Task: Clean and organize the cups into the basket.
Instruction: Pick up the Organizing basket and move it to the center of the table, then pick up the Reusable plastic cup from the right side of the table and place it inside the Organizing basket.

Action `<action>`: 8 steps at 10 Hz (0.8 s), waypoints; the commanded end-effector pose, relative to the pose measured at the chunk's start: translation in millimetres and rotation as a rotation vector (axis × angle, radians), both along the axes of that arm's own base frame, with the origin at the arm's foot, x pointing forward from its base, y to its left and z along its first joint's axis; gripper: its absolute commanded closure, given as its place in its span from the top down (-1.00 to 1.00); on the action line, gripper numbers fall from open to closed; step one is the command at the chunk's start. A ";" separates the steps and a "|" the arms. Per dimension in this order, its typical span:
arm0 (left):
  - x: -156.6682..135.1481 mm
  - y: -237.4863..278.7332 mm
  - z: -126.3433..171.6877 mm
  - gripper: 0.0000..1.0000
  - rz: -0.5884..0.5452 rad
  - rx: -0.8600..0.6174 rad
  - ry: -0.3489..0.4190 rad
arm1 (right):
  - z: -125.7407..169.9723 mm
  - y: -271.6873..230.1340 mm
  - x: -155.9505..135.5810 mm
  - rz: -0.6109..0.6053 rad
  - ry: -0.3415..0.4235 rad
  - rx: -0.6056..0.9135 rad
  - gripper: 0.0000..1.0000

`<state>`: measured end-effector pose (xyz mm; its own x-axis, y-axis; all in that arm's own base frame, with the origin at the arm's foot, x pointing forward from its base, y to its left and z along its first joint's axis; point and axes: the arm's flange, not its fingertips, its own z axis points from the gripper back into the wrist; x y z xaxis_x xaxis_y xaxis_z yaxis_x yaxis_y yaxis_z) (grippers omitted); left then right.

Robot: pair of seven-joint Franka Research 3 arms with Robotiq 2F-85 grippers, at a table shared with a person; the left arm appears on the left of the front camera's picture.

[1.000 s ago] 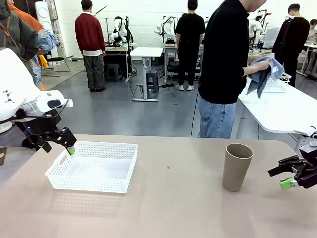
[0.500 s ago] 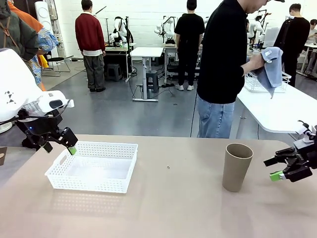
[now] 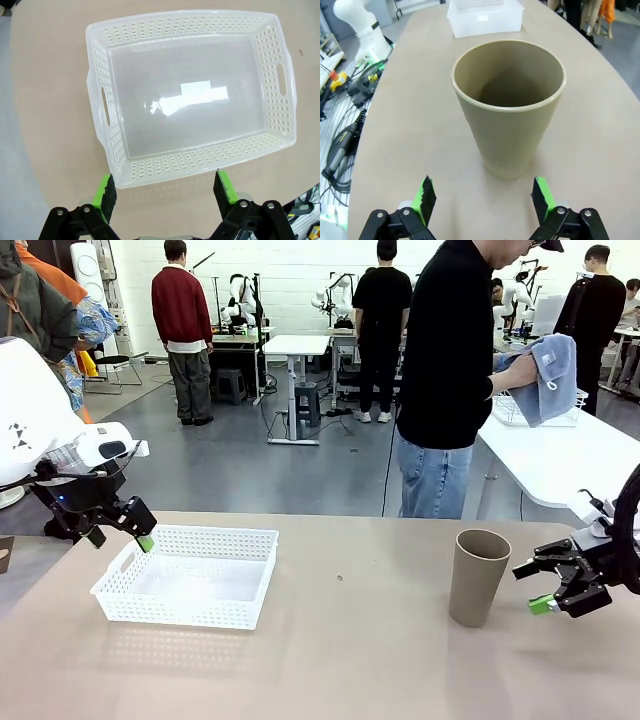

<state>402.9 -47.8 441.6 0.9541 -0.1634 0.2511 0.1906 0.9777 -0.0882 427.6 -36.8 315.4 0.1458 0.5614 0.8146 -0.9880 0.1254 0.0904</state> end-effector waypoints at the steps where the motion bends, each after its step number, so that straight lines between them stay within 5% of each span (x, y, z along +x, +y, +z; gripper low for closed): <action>1: -1.4 0.5 0.9 1.00 -0.012 0.001 0.001 | 4.9 -3.5 1.0 -0.023 -0.019 -0.025 1.00; 8: 5.2 7.8 -13.8 1.00 -0.035 0.020 0.042 | 1.0 -4.6 9.1 -0.010 -0.023 0.066 1.00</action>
<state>404.5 -45.3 433.7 0.9581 -0.1704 0.2300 0.1949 0.9768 -0.0883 427.9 -38.9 319.2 0.1454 0.5478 0.8239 -0.9878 0.1278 0.0894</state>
